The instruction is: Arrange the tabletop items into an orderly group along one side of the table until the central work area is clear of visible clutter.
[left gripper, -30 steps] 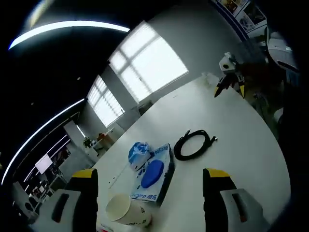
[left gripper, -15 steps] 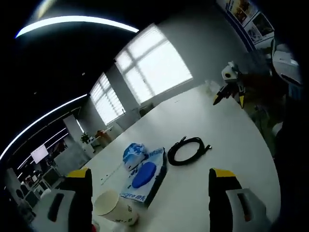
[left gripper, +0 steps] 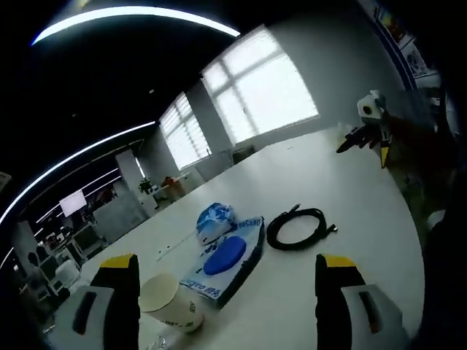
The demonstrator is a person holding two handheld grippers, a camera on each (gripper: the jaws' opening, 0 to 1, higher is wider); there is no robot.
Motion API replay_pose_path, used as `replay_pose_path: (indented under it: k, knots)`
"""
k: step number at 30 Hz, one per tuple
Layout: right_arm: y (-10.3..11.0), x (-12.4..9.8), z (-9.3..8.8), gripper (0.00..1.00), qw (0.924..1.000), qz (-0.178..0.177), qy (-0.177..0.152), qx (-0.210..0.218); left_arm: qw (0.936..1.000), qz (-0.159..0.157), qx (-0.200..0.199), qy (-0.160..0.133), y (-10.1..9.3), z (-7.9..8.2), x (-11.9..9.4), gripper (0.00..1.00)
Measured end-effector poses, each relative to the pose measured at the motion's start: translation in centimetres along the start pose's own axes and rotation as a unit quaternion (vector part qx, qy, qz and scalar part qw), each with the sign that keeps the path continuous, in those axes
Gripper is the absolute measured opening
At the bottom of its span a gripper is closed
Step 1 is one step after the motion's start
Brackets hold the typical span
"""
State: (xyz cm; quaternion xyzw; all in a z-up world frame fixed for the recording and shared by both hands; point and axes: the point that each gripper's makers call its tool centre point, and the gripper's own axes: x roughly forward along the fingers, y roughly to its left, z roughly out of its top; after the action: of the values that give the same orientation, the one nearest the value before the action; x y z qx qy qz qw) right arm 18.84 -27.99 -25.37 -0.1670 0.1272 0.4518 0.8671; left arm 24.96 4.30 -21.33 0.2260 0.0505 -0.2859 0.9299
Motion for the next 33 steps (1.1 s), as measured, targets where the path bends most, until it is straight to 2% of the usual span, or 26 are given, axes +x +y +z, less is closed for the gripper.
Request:
replay_pose_path:
  k: [5, 7, 9, 12, 15, 17, 19, 28, 33]
  knots:
    - [-0.7, 1.2, 1.8, 0.88, 0.9999, 0.006, -0.011, -0.01, 0.9998, 0.002, -0.017, 0.005, -0.2, 0.1, 1.0, 0.99]
    - [-0.9, 1.7, 2.4, 0.88, 0.9997, 0.011, -0.015, -0.014, 0.9998, -0.008, -0.02, -0.001, -0.6, 0.4, 1.3, 0.94]
    - [-1.2, 2.2, 3.2, 0.87, 0.9995, 0.018, -0.019, -0.018, 0.9996, -0.011, -0.027, -0.004, -0.7, 0.4, 1.9, 0.94]
    - [-2.1, 2.8, 4.4, 0.87, 0.9992, 0.017, -0.027, -0.026, 0.9988, -0.021, -0.045, -0.004, -1.0, 0.4, 2.4, 0.94]
    - [-3.1, 3.5, 5.5, 0.86, 0.9989, 0.013, -0.037, -0.026, 0.9985, -0.015, -0.052, -0.007, -0.8, 0.6, 2.8, 0.93]
    - [-3.7, 4.0, 6.0, 0.85, 0.9988, 0.011, -0.04, -0.026, 0.9985, -0.012, -0.053, -0.009, -0.9, 0.8, 2.9, 0.87]
    - [-4.4, 4.8, 6.4, 0.84, 0.9991, 0.005, -0.039, -0.017, 0.9984, 0.004, -0.052, -0.018, -0.5, 1.4, 3.2, 0.78]
    - [-6.7, 7.4, 8.3, 0.81, 0.9989, -0.007, -0.047, -0.002, 0.9985, 0.0, -0.053, -0.013, -0.9, 1.9, 4.1, 0.78]
    - [-7.7, 9.1, 8.8, 0.81, 0.9991, -0.013, -0.041, 0.006, 0.9983, 0.002, -0.058, -0.001, -0.6, 1.4, 4.5, 0.78]
